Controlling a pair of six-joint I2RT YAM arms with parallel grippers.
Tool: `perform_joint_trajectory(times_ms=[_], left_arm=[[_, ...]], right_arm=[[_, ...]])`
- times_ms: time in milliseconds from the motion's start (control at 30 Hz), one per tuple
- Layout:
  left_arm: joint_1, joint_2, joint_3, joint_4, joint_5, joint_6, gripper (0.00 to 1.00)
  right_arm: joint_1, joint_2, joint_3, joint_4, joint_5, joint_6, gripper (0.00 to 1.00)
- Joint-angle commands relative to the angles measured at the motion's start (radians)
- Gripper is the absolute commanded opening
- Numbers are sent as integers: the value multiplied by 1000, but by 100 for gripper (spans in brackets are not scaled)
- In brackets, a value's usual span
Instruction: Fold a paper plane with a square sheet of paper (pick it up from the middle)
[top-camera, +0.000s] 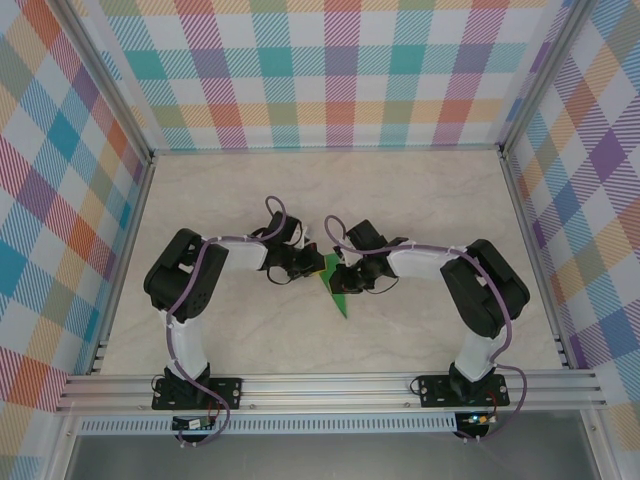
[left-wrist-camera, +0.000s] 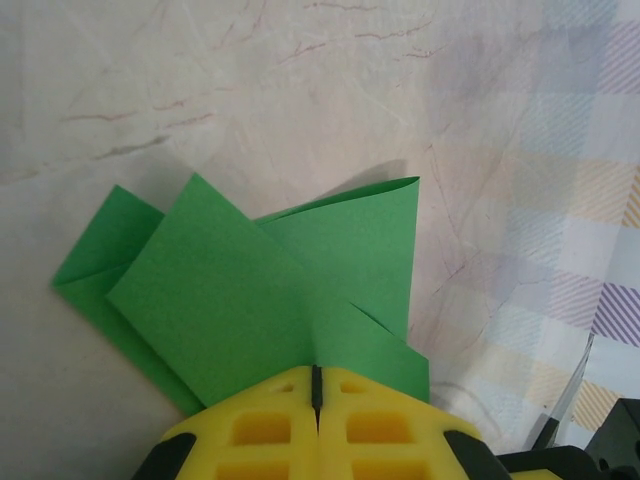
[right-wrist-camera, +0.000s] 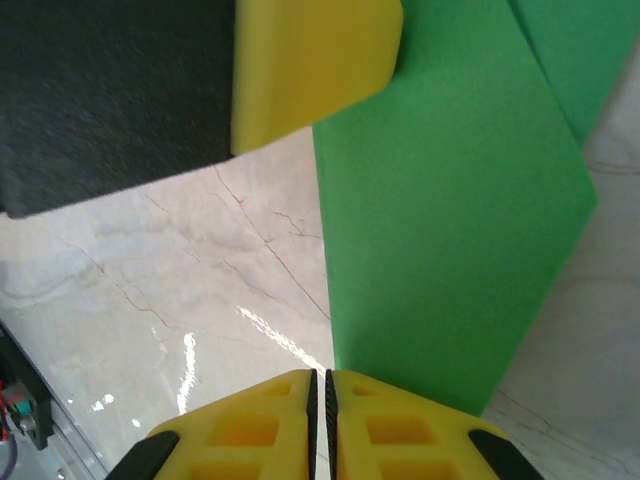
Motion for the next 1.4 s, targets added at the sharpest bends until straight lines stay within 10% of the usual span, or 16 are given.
perform_joint_trajectory(times_ms=[0, 1367], left_arm=[[-3, 28, -20, -56, -61, 23, 3], [-3, 33, -31, -137, -212, -5, 2]], right_arm=[[6, 16, 21, 20, -29, 48, 12], [60, -82, -206, -35, -113, 42, 12]])
